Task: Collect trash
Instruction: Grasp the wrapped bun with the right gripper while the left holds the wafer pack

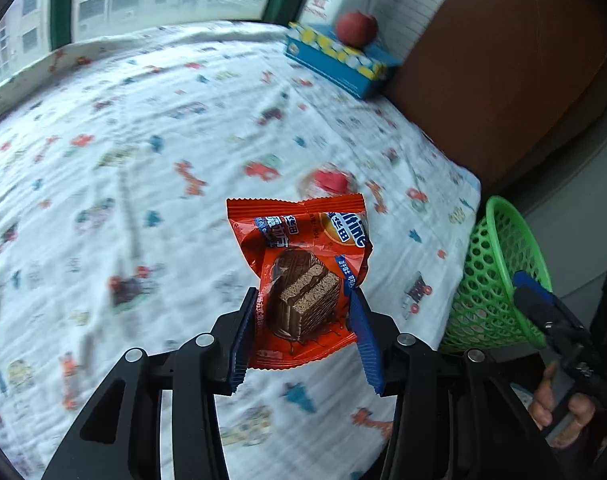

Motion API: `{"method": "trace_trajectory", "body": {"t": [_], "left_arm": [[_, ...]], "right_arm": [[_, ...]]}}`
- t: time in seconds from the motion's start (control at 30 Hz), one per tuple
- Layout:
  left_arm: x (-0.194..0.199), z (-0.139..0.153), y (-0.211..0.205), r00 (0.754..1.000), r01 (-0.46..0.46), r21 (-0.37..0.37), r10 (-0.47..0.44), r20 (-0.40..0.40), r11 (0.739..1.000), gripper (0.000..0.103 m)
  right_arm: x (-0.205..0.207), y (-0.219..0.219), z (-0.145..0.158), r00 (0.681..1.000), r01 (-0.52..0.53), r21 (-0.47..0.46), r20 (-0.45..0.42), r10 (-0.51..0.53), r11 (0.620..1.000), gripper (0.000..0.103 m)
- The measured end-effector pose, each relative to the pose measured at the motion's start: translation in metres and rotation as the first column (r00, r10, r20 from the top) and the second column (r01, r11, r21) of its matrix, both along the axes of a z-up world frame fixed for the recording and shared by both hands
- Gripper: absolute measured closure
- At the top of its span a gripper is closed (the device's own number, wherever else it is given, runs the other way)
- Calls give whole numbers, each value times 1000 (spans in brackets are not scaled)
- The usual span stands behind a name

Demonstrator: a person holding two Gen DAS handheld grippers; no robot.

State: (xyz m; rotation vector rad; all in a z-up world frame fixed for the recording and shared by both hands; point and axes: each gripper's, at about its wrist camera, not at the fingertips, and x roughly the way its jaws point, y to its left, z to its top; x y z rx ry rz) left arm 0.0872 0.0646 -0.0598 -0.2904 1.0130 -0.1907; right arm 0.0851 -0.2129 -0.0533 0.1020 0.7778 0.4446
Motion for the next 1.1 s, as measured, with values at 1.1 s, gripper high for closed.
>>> {"method": "trace_trajectory", "body": {"t": [1.1], "left_arm": [[-21, 1, 71, 990, -137, -33, 137, 8, 990, 59]], "right_arm": [[115, 124, -66, 988, -87, -72, -134, 77, 994, 46]]}}
